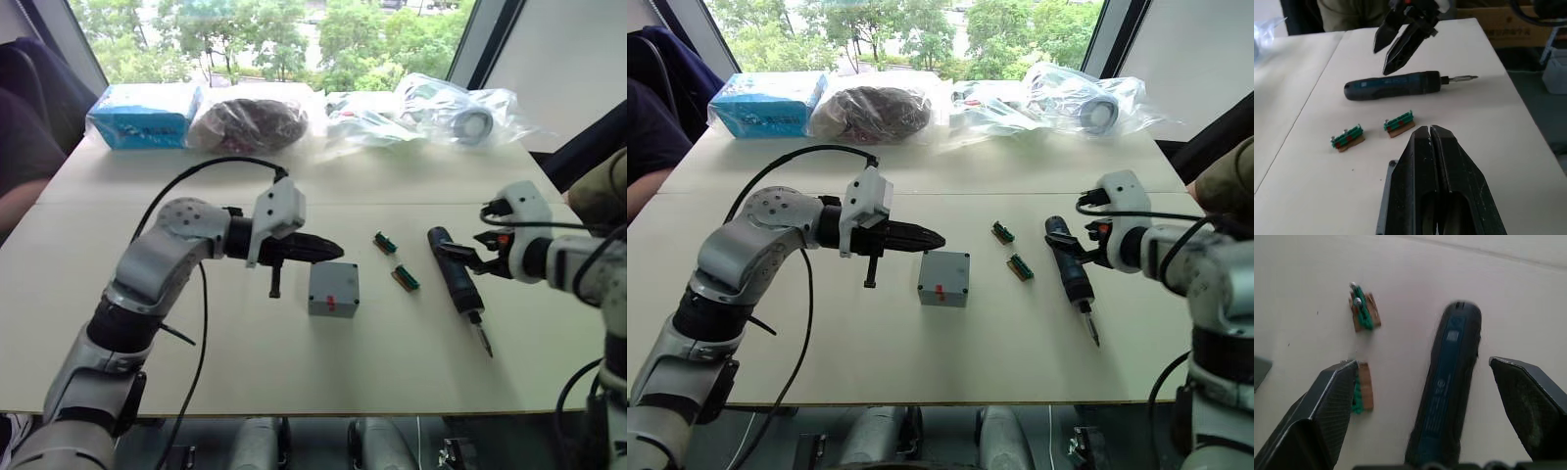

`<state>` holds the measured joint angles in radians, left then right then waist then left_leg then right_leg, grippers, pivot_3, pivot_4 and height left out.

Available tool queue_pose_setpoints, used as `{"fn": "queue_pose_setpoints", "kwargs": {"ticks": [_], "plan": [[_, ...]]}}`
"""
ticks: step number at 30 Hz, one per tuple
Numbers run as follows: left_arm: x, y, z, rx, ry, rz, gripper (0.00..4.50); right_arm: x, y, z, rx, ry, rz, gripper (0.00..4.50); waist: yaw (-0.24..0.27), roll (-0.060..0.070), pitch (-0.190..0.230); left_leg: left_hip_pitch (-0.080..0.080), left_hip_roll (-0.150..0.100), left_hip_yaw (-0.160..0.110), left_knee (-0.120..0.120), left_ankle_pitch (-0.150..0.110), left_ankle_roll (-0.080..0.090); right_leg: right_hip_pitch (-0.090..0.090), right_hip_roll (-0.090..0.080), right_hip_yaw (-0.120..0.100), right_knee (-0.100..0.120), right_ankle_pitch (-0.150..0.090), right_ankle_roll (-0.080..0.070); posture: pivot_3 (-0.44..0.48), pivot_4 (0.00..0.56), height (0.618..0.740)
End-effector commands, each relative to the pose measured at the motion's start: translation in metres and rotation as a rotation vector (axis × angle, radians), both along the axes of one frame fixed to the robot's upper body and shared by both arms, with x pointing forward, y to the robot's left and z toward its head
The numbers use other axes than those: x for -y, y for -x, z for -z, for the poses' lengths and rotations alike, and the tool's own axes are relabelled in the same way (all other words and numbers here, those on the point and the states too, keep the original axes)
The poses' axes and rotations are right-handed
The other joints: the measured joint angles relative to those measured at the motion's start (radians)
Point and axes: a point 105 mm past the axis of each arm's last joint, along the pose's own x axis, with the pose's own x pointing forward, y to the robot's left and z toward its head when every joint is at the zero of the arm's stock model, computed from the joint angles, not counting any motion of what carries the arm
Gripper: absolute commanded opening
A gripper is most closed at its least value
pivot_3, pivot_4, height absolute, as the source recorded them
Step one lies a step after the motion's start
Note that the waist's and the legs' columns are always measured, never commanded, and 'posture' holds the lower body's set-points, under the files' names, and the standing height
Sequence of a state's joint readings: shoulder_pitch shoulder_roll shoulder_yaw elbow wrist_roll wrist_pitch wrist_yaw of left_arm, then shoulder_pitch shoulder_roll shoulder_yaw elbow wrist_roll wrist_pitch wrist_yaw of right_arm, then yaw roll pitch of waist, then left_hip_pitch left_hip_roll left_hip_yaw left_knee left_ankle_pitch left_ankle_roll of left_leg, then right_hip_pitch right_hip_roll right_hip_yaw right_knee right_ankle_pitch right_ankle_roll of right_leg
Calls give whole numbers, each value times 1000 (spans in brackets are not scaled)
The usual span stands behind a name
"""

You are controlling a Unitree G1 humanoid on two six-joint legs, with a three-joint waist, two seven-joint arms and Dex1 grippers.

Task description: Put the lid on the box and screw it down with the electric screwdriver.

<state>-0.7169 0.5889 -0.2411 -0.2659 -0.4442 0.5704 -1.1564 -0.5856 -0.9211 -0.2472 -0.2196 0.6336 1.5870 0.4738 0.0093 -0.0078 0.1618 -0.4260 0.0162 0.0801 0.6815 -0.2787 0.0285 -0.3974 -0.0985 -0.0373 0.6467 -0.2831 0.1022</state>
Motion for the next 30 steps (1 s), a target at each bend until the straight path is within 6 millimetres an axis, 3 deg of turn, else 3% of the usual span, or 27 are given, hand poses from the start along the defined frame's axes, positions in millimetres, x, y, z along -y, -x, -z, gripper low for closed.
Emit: {"fn": "queue_pose_setpoints", "kwargs": {"ticks": [1,6,14,24,27,30], "plan": [[3,11,-3,40,-9,48,0,6,6,14,-154,-25,-15,4474,0,0,0,0,0,0,0,0,0,0,0,0,-1,0,0,0,150,740],[2,12,2,18,-2,26,0,11,8,27,-258,-9,-85,4474,-1,0,0,0,0,1,0,0,1,0,0,2,-1,0,0,0,150,740],[-7,22,20,-77,-26,7,0,12,-10,42,-326,20,-145,4474,-6,0,0,0,0,2,0,-1,1,-1,1,1,-1,0,0,0,150,740],[-8,21,25,-102,-18,-29,0,9,-2,63,-472,61,-231,4474,0,0,0,-1,0,2,1,-1,1,-1,0,1,0,0,0,0,150,740],[-7,21,26,-105,-14,-39,0,4,-1,67,-489,72,-257,3835,0,0,0,-1,0,2,1,-1,1,-1,0,1,0,0,0,0,150,740],[-7,19,26,-105,-8,-51,0,2,2,74,-514,79,-264,2857,0,0,0,-1,0,2,1,-1,1,-1,0,1,0,0,0,0,150,740]]}}
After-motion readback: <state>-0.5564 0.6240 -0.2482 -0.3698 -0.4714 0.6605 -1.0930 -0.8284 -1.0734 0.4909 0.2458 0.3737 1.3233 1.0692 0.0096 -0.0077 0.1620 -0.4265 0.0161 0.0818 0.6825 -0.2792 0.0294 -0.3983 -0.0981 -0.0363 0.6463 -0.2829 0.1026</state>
